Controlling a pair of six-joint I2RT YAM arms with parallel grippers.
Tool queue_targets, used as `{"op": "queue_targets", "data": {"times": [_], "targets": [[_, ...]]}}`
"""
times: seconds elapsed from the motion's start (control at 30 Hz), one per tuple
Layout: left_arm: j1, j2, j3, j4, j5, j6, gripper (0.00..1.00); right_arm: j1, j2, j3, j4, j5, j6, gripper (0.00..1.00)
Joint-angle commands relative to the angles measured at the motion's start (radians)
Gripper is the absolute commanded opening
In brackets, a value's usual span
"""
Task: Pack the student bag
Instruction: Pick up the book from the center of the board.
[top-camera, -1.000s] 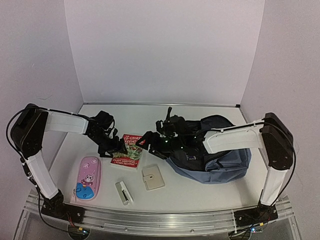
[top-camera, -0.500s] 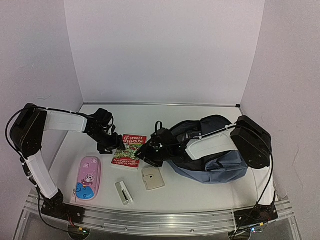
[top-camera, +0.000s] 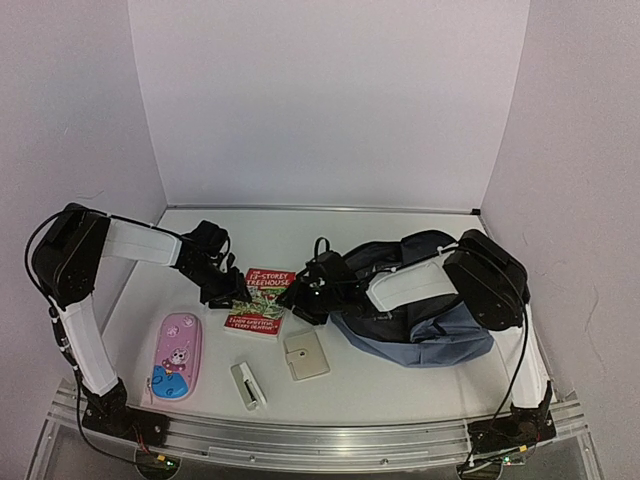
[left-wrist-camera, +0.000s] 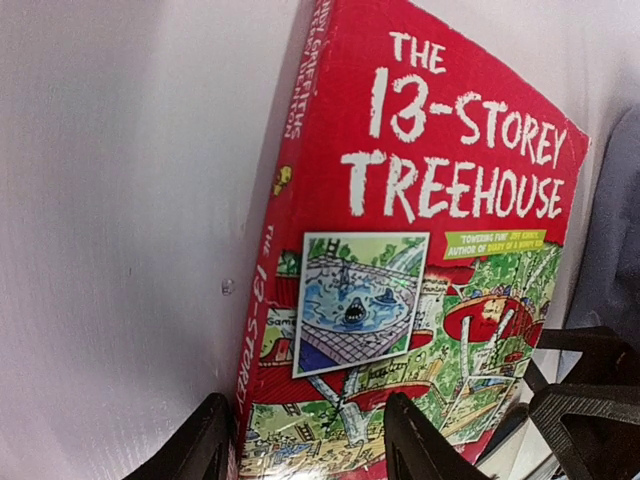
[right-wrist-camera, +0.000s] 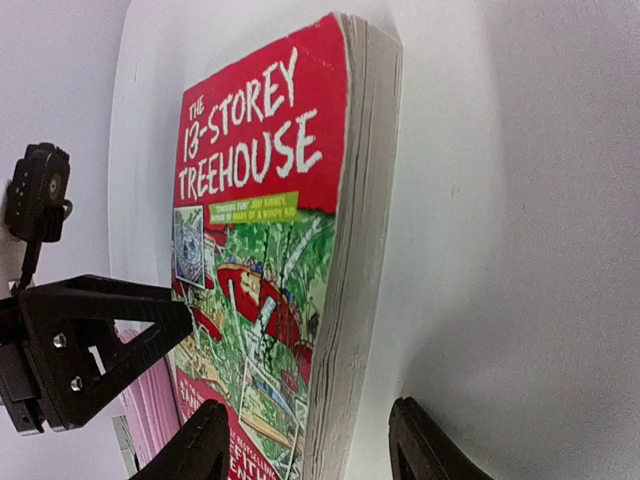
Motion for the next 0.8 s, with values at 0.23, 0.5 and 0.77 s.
{"op": "queue_targets", "data": {"times": [0.23,0.5,0.77], "targets": [[0.0,0.064,0.002,0.049,0.042,-0.02,0.35,-0.005,0.149,0.13,0.064,-0.142,0.006,0.54],[0.0,0.078,0.005,0.063,0.056,-0.026,0.33,-0.004,0.196,0.138,0.192,-0.207,0.041,0.48],[0.0,0.053,-0.008,0.053,0.039,-0.034,0.32,-0.004,0.169,0.1,0.255,-0.199,0.033,0.13]]}}
